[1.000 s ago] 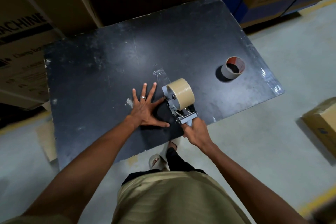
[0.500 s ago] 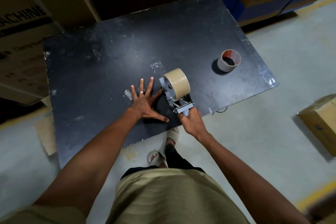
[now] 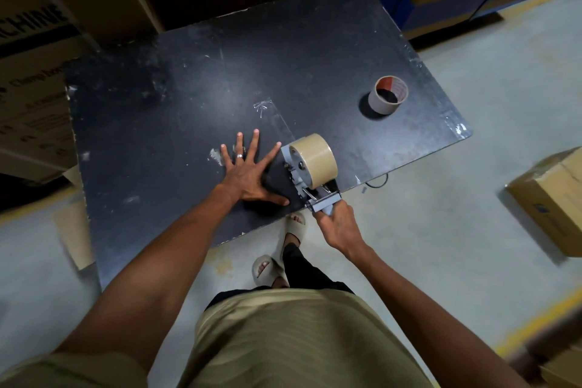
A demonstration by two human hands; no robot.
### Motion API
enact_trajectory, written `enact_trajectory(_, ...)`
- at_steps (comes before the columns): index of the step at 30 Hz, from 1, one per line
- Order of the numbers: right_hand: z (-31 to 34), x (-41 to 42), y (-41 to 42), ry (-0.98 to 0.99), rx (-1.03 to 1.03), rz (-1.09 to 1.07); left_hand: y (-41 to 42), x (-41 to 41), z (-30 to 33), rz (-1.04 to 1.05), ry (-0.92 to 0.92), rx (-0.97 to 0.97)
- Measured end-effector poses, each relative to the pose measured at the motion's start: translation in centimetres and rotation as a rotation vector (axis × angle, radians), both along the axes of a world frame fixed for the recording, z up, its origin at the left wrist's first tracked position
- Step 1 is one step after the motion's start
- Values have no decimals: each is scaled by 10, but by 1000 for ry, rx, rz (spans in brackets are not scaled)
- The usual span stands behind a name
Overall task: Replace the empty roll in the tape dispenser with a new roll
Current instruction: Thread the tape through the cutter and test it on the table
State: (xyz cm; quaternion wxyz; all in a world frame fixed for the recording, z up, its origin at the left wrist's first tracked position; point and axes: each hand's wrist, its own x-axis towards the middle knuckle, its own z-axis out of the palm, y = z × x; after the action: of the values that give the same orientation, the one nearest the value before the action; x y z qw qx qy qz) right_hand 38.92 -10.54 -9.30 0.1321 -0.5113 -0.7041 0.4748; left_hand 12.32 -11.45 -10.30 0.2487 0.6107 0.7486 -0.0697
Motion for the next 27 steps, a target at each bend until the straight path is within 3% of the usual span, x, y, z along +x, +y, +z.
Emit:
enact_trajectory(10,-7,26,-24,20,-79,-44,-42,32,-19,-109,68,262)
enact_trajectory(15,-5,28,-14,47,-313,-53,-42,34,-17,-104,53,272)
enact_trajectory(27,-1,18,-23,75,-317,-172,-35,39,-6,-114,54,188)
